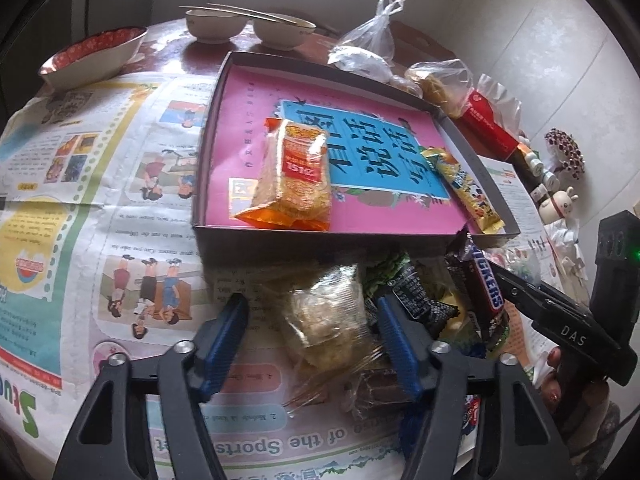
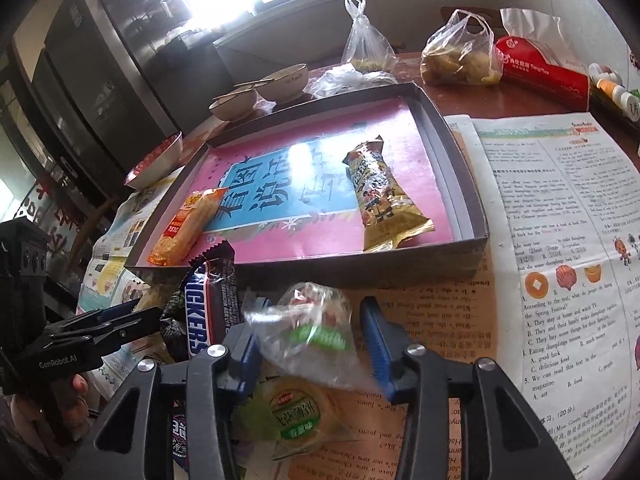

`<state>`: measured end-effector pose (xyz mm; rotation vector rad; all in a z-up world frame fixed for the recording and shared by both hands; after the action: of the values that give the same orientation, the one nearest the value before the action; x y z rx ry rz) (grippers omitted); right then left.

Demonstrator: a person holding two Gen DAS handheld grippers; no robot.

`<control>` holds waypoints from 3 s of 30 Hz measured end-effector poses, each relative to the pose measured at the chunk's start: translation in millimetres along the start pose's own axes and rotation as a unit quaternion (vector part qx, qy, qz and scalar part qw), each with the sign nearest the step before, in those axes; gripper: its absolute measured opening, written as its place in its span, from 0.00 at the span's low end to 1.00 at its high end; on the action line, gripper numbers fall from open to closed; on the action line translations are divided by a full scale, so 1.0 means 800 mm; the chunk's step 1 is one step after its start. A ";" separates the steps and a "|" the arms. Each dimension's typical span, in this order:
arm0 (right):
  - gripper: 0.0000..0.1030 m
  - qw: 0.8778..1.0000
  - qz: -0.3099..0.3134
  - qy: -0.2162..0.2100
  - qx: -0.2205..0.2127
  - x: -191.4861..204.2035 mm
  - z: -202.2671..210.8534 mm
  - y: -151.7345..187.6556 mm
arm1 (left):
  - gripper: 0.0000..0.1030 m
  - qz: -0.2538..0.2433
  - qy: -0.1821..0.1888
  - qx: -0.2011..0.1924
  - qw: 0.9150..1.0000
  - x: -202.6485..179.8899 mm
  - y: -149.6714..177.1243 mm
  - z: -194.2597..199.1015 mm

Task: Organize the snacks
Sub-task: 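Grasp the clear cracker bag with the left gripper while the right grasps the pastry bag, then place both clear bags into the grey tray and open both grippers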

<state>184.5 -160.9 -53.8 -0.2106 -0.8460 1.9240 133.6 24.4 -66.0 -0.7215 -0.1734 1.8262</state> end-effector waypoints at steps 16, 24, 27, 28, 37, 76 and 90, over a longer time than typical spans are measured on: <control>0.42 0.999 0.009 0.010 -0.038 -0.005 0.040 -0.008 | 0.41 0.013 0.030 -0.017 0.999 0.002 -0.005 0.027; 0.42 0.997 0.015 0.017 -0.068 -0.005 0.063 -0.029 | 0.41 0.005 0.027 -0.052 0.998 -0.003 -0.021 0.055; 0.42 0.997 0.017 0.019 -0.076 -0.006 0.065 -0.039 | 0.41 0.006 0.027 -0.060 0.998 -0.003 -0.030 0.058; 0.42 0.997 0.017 0.020 -0.076 -0.006 0.064 -0.041 | 0.41 0.006 0.026 -0.062 0.998 -0.004 -0.033 0.058; 0.42 0.996 0.024 0.018 -0.080 -0.003 0.054 -0.059 | 0.41 -0.003 0.023 -0.072 0.997 -0.018 -0.057 0.050; 0.35 0.999 0.013 0.005 -0.044 -0.024 -0.031 -0.100 | 0.41 -0.048 0.000 -0.042 0.998 -0.070 -0.088 -0.036; 0.40 0.999 0.001 0.014 -0.038 -0.034 -0.027 -0.094 | 0.43 -0.052 -0.007 -0.042 0.998 -0.072 -0.084 -0.035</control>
<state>263.1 -153.2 -27.4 -0.2839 -0.9012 1.8875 215.5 -7.7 -36.0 -0.7461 -0.2936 1.7336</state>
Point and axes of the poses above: each gripper's, at about its wrist camera, not at the fingertips, and z roughly against the way its jaws point, x to its left, y to its underside, the point moved 6 cm from there along -z, roughly the way its jaws point, and after that the axes turned 8 degrees about z, right-handed, at the moved point
